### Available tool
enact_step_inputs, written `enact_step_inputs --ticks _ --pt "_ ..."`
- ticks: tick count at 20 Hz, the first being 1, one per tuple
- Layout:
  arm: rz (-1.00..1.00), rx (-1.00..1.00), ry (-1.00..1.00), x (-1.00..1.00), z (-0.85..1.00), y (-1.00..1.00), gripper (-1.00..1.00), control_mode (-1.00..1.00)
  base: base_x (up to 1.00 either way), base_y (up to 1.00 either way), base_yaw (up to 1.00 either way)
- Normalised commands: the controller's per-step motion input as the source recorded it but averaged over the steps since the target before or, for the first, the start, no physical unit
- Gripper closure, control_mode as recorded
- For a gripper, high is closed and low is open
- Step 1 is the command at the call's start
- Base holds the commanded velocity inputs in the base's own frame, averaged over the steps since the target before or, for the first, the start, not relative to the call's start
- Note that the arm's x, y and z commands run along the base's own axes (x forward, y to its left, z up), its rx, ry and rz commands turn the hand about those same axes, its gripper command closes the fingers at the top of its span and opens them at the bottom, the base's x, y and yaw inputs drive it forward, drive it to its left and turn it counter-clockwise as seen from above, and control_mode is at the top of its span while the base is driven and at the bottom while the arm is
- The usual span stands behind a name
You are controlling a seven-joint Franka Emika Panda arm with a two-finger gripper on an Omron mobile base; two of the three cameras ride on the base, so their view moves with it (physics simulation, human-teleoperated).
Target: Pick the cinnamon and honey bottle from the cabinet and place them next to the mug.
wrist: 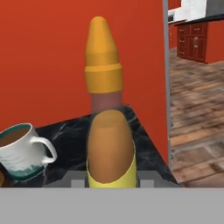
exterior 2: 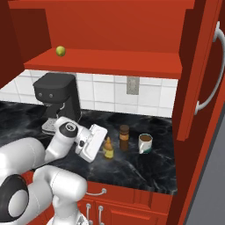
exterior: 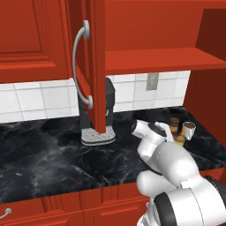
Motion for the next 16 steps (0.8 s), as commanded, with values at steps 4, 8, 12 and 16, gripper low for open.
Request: enact_step_inputs --ticks 4,8,12,16 --pt "-0.14 -0.13 -0.01 0.08 -0.46 0.0 1.0 -1.0 0.0 0.0 0.0" --pt "-0.12 -0.12 -0.05 0.05 -0.33 0.0 1.0 -1.0 0.0 0.0 0.0" --pt "-0.05 -0.1 -0.09 0.07 -0.17 0.0 1.0 -1.0 0.0 0.0 0.0" --pt "-0.02 -0.05 -0.15 0.09 -0.14 0.0 1.0 -1.0 0.0 0.0 0.0"
